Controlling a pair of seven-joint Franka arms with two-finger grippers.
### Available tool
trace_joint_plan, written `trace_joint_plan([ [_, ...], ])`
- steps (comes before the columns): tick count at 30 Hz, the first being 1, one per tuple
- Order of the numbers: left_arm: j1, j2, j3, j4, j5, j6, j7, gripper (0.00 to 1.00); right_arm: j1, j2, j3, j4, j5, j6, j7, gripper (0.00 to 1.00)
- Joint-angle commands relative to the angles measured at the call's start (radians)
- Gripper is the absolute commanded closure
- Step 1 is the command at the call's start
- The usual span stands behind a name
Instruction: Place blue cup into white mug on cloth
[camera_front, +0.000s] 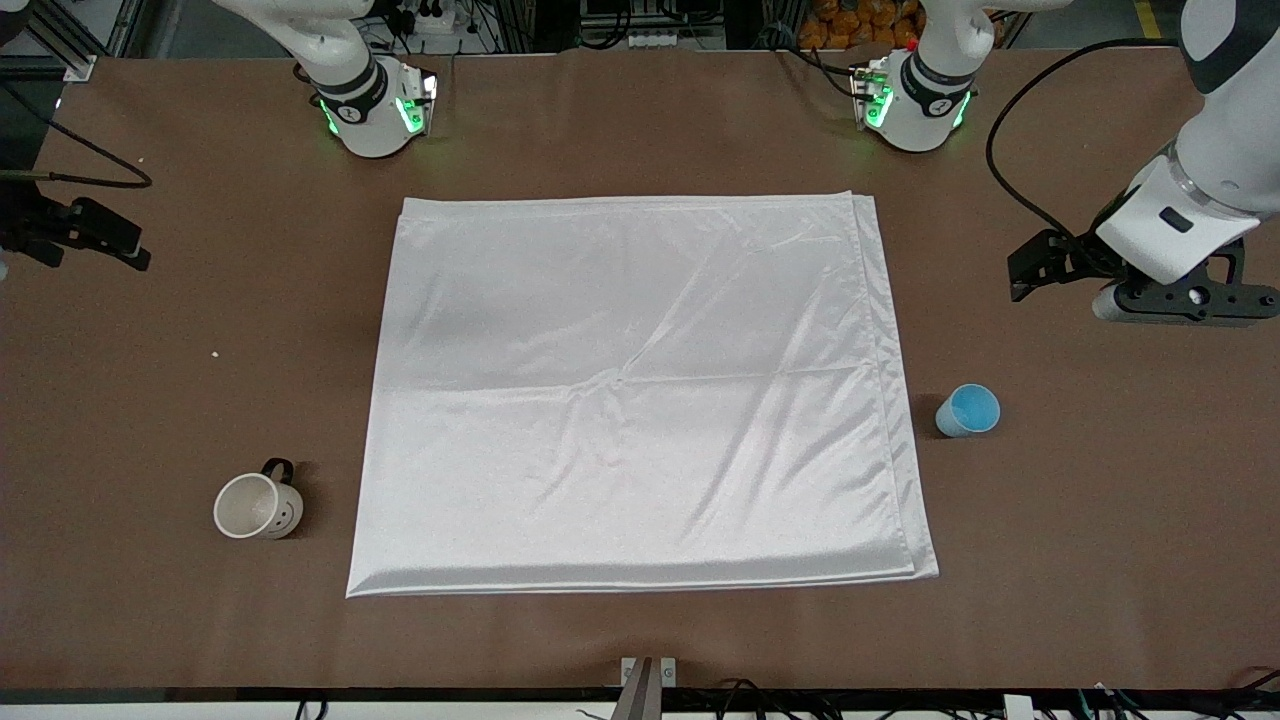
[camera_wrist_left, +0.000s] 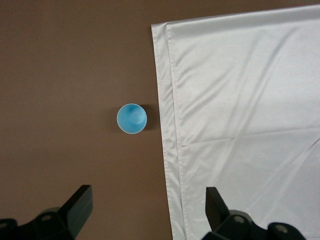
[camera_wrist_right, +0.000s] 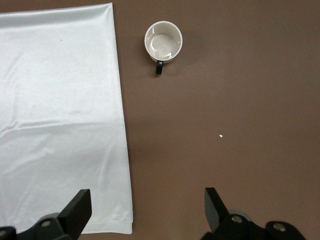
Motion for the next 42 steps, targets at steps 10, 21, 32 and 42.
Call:
trace_joint_plan([
  [10,0.006,0.004,-0.001,0.006,-0.006,0.006,-0.005,0.0,-0.014,0.007,0.007,0.02,-0.003,-0.02,0.003,0.0],
  [21,0.016,0.01,-0.001,-0.005,-0.008,0.006,-0.003,0.0,-0.015,0.046,0.007,0.013,-0.003,-0.005,0.003,0.0],
  [32,0.036,0.021,0.0,-0.071,-0.006,0.041,-0.003,0.0,-0.024,0.151,0.009,0.007,-0.002,0.009,0.003,0.0],
  [42,0.058,0.079,0.0,-0.095,-0.003,0.104,0.003,0.0,-0.024,0.273,0.009,-0.054,0.003,0.17,0.003,0.0],
])
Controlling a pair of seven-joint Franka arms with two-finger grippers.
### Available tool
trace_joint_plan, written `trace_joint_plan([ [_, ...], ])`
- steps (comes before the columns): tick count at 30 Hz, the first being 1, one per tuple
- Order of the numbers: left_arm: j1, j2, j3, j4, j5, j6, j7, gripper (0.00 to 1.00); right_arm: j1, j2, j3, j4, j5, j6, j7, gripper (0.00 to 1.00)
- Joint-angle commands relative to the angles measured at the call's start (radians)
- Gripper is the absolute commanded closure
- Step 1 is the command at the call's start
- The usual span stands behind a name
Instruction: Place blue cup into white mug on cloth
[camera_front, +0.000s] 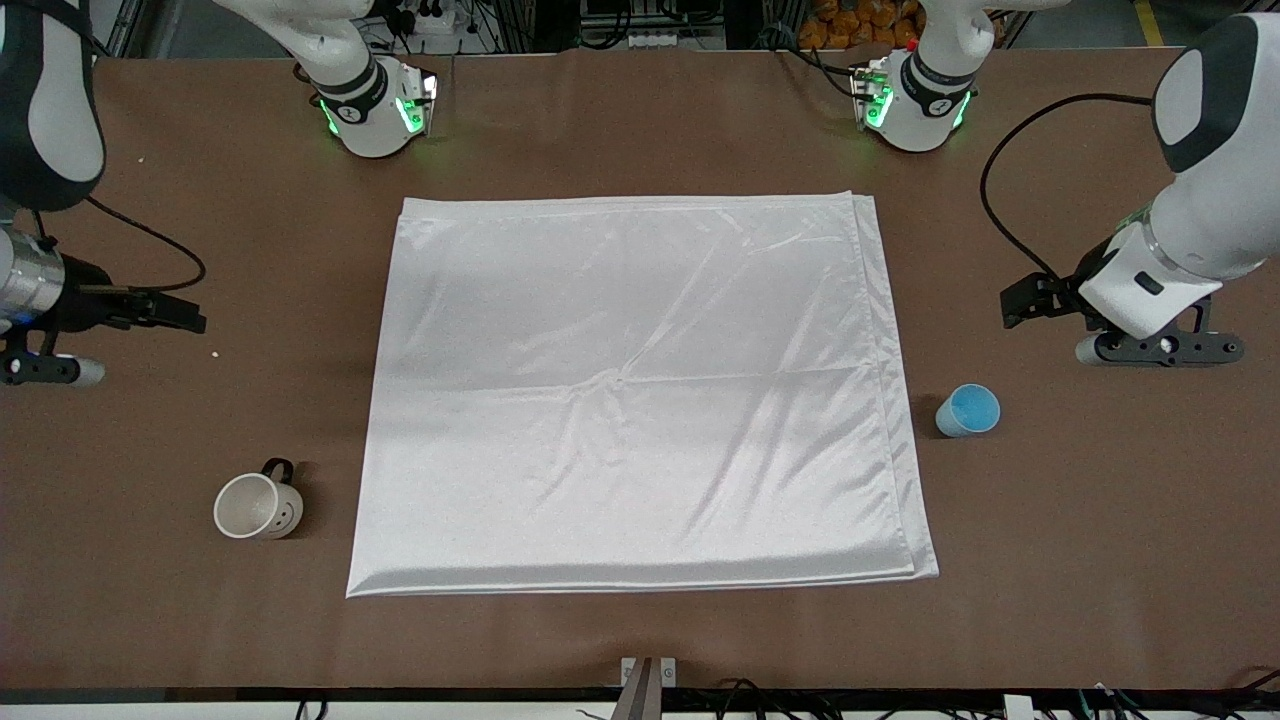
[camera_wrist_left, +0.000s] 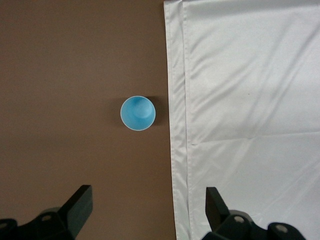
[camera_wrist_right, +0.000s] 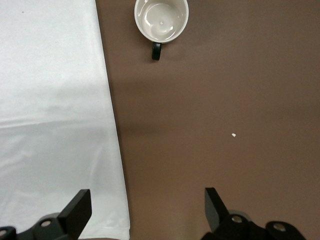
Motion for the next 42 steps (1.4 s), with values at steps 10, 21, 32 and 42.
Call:
trace_joint_plan([
  [10,0.02,0.024,-0.003,-0.152,0.046,0.234,0.038,0.0,-0.077,0.26,0.022,-0.051,0.003,0.286,0.003,0.0],
  [21,0.02,0.033,-0.001,-0.272,0.046,0.407,0.038,0.0,-0.08,0.381,0.024,-0.051,0.001,0.438,0.003,0.0],
  [32,0.04,0.128,-0.001,-0.298,0.047,0.539,0.038,0.0,-0.057,0.449,0.022,-0.048,-0.005,0.603,0.003,0.0],
  [42,0.04,0.242,-0.001,-0.298,0.047,0.68,0.036,0.0,-0.049,0.489,0.022,-0.045,-0.005,0.711,0.009,0.0],
])
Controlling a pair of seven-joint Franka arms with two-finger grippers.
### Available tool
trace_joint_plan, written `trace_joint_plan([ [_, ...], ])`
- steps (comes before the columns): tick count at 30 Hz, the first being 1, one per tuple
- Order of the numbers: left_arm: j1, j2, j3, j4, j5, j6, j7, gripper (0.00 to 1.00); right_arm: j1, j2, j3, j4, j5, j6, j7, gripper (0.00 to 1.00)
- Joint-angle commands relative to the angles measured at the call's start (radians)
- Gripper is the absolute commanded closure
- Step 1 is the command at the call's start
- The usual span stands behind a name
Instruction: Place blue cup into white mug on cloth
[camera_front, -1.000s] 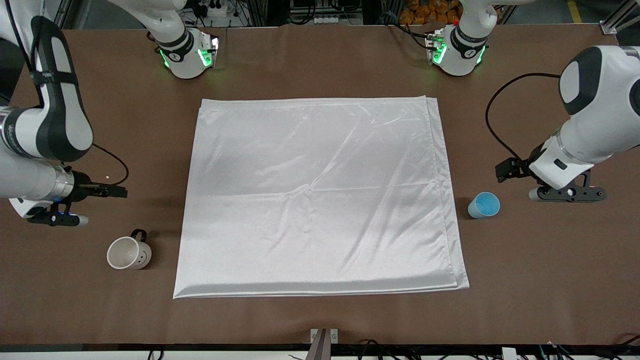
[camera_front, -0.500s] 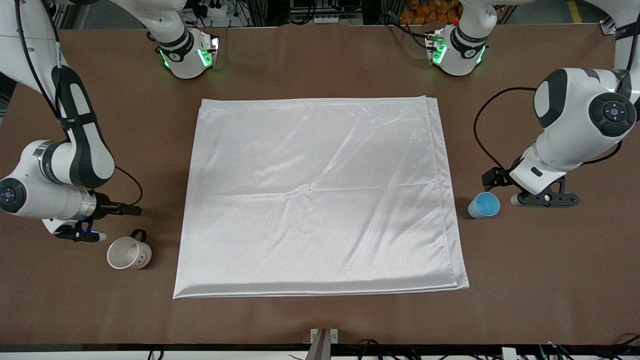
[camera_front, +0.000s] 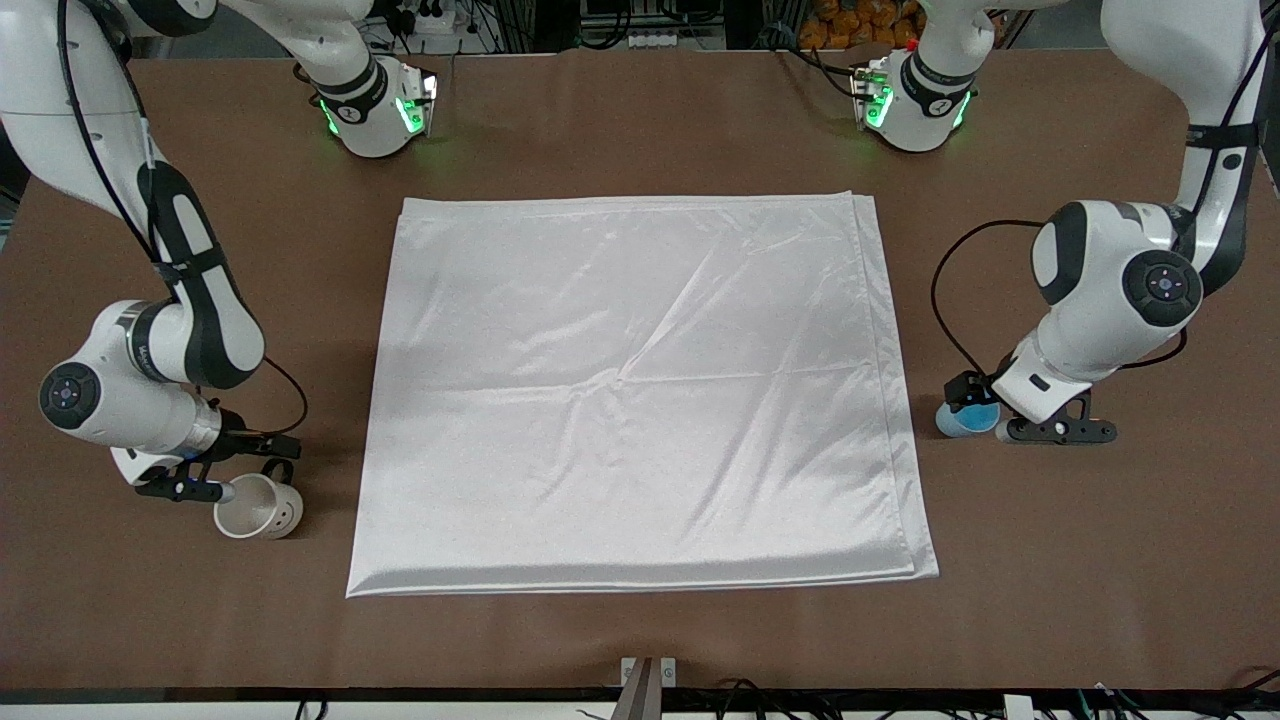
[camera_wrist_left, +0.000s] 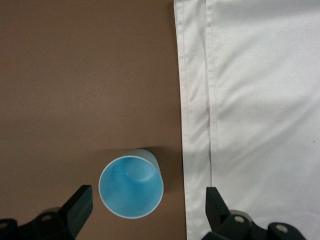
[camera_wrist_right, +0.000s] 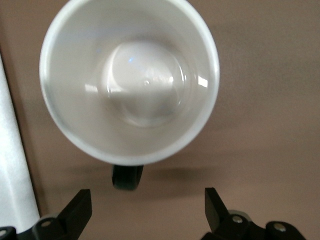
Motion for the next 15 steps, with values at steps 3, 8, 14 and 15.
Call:
trace_joint_plan([
  [3,0.003,0.071,-0.004,0.006,0.023,0.082,0.008,0.0,-0.002,0.027,0.004,0.032,-0.007,0.048,0.013,0.0],
  [8,0.002,0.104,-0.004,0.006,0.023,0.119,-0.006,0.0,-0.002,0.038,0.004,0.034,-0.011,0.072,0.013,0.0],
  [14,-0.001,0.117,-0.004,0.003,0.023,0.125,-0.012,0.0,-0.002,0.048,0.004,0.037,-0.014,0.115,0.013,0.0],
  [15,-0.001,0.12,-0.004,0.001,0.023,0.125,-0.012,0.0,-0.002,0.053,0.004,0.041,-0.014,0.117,0.013,0.0],
])
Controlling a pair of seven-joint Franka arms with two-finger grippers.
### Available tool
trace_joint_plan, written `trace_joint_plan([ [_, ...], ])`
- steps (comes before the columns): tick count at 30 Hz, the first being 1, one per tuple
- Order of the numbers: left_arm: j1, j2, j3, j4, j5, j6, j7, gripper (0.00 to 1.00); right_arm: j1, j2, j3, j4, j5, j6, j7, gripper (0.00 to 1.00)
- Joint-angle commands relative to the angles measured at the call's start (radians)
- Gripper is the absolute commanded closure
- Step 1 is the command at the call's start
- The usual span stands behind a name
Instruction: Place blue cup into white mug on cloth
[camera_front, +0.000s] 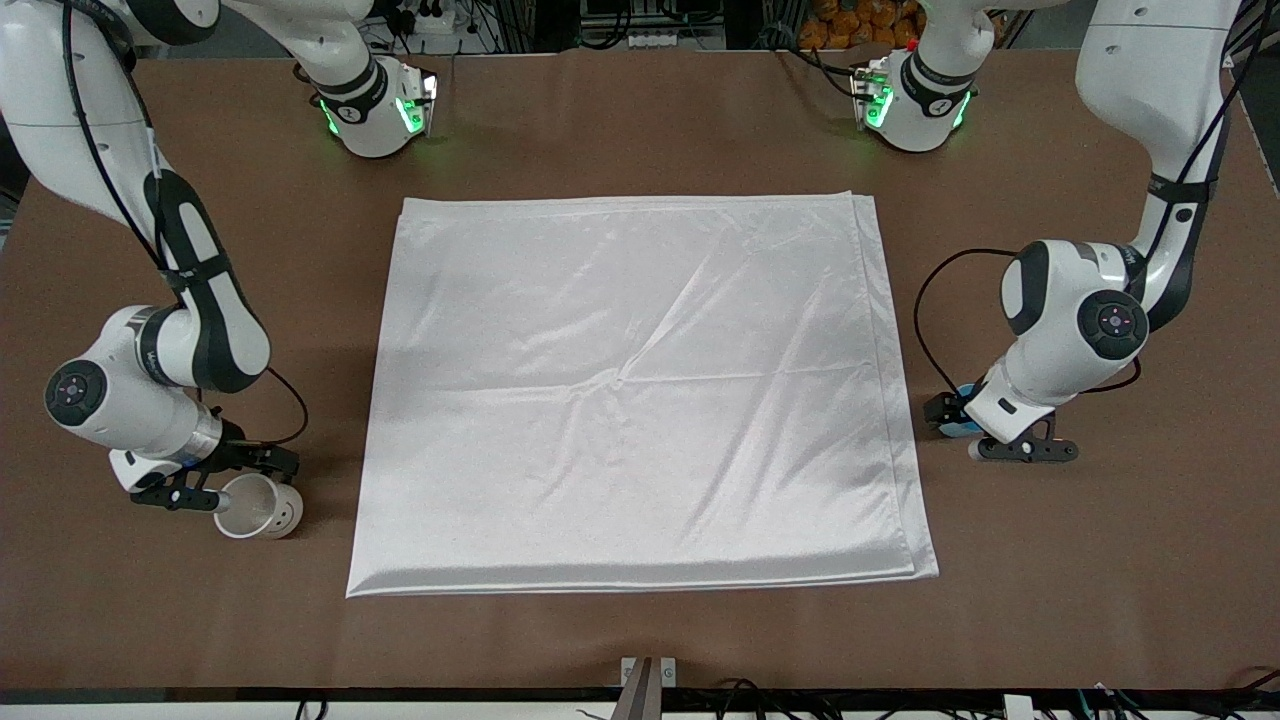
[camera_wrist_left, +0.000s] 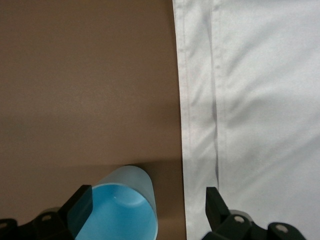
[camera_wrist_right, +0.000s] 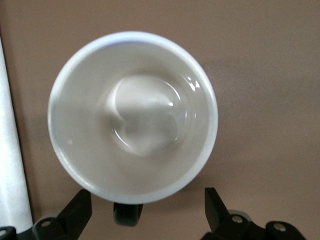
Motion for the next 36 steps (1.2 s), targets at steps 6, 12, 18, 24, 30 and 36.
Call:
trace_joint_plan([
  [6,0.001,0.014,-0.003,-0.01,0.023,0.012,-0.02,0.0,0.002,0.04,0.004,0.045,-0.014,0.016,0.013,0.0],
  [12,0.001,0.014,-0.003,-0.022,0.022,0.012,-0.026,0.0,0.005,0.055,0.001,0.073,-0.013,0.016,0.013,0.0],
  [18,0.0,0.014,-0.004,-0.031,0.022,0.012,-0.04,0.0,0.005,0.069,0.0,0.107,-0.01,0.016,0.013,0.0],
  [24,0.0,0.017,-0.004,-0.031,0.022,0.012,-0.041,0.0,0.005,0.07,0.0,0.11,-0.011,0.016,0.011,0.37],
  [30,0.0,0.029,-0.004,-0.03,0.022,0.012,-0.041,0.0,0.004,0.07,0.0,0.107,-0.013,0.018,0.003,0.89],
  [36,-0.003,0.037,-0.004,-0.03,0.022,0.013,-0.043,0.0,0.005,0.07,0.0,0.104,-0.011,0.016,0.003,1.0],
])
